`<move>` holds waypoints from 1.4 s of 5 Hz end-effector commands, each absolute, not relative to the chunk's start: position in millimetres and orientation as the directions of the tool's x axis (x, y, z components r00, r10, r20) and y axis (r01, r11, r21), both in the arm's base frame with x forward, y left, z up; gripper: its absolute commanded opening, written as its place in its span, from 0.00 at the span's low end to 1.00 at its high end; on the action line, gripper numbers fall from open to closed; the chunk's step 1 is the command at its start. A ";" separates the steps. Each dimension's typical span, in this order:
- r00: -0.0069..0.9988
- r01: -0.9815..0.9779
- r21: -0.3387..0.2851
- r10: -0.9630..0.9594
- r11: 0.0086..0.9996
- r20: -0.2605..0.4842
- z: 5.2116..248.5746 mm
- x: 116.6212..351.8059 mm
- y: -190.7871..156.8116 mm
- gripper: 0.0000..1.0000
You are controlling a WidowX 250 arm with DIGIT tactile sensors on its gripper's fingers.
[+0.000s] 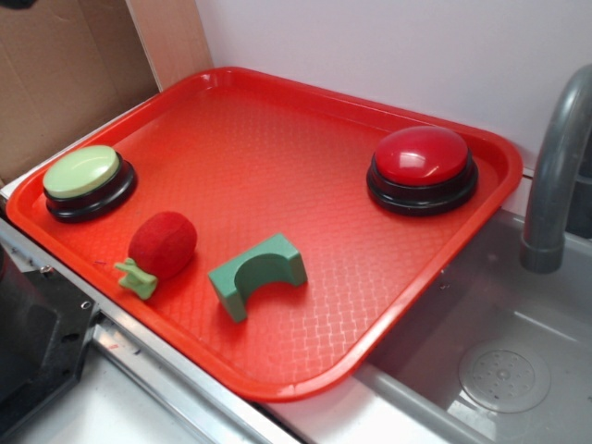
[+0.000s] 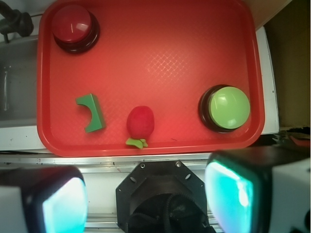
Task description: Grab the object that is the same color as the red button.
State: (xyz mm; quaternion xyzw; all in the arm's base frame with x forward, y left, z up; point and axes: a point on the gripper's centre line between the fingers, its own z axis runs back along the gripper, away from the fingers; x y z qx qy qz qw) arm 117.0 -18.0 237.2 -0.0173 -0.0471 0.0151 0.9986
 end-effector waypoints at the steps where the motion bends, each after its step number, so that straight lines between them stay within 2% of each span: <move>1: 0.995 -0.029 -0.036 0.032 0.999 0.094 237.2 117.0 -18.0 1.00; 2: 0.997 -0.055 -0.025 0.056 0.998 0.045 207.6 117.2 -17.1 1.00; 3: 0.996 -0.072 -0.026 0.073 0.997 0.047 184.1 118.3 -14.5 1.00; 4: 0.993 -0.070 -0.043 0.074 0.997 0.091 158.8 121.9 -10.1 1.00; 7: 0.984 -0.164 -0.083 0.169 0.983 0.064 77.9 143.3 -12.1 1.00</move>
